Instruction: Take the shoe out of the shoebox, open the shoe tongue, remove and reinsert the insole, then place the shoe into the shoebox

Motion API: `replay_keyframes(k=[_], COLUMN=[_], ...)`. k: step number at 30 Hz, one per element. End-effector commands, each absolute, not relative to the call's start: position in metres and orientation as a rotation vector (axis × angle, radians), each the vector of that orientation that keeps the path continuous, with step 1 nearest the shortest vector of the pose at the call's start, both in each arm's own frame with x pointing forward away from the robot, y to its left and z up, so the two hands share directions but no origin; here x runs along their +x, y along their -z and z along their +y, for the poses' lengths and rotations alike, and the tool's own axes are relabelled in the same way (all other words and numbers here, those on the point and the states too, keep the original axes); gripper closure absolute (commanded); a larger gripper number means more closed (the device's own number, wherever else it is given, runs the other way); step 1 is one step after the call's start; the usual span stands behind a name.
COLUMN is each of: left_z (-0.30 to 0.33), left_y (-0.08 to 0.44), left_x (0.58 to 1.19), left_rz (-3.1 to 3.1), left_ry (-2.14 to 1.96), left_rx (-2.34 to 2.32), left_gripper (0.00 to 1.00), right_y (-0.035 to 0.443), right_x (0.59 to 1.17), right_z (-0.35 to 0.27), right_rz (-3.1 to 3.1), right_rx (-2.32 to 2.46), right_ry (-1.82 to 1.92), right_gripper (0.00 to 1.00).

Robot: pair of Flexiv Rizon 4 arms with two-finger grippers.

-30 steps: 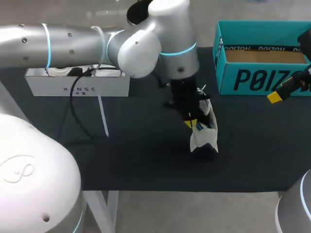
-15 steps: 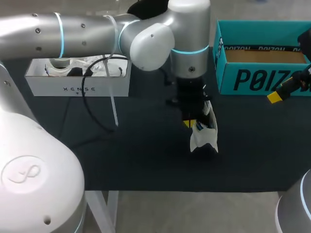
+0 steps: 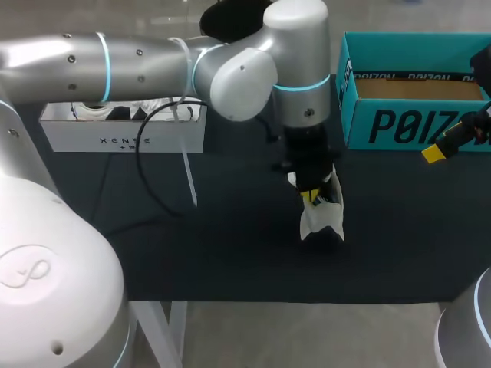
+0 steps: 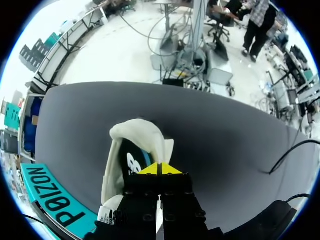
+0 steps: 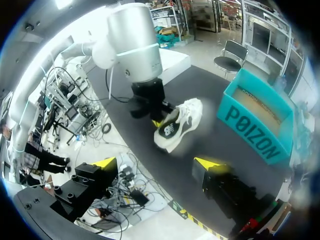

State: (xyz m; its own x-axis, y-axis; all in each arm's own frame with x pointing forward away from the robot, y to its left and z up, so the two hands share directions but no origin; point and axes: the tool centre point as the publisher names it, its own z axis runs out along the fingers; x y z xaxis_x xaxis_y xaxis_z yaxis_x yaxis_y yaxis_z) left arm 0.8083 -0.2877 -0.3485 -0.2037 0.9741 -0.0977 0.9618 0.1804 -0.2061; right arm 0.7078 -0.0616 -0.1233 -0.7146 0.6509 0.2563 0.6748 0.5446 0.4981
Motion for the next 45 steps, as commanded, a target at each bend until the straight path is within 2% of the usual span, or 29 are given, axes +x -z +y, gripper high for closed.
replay_keyframes(k=[1, 13, 25, 35, 45], left_z=[-0.296, -0.314, -0.309, -0.32, -0.338], left_y=[0.35, 0.366, 0.349, 0.377, 0.427], left_x=[0.809, 0.804, 0.817, 0.816, 0.811], left_rz=[-2.367, -2.336, -2.393, -2.383, -2.371], left_ry=[-0.338, -0.332, -0.271, -0.284, -0.333], left_rx=[-1.951, -1.949, -1.918, -1.932, -1.91], left_gripper=[1.0, 1.0, 1.0, 1.0, 1.0], right_y=[0.124, 0.124, 0.124, 0.124, 0.124], right_x=[0.71, 0.71, 0.71, 0.71, 0.71], right_z=[-0.061, -0.061, -0.061, -0.061, -0.061], right_rz=[-2.724, -2.724, -2.724, -2.724, -2.724], right_rx=[-1.169, -1.169, -1.169, -1.169, -1.169], right_ry=[0.9, 0.9, 0.9, 0.9, 0.9], right_gripper=[0.0, 0.0, 0.0, 0.0, 0.0])
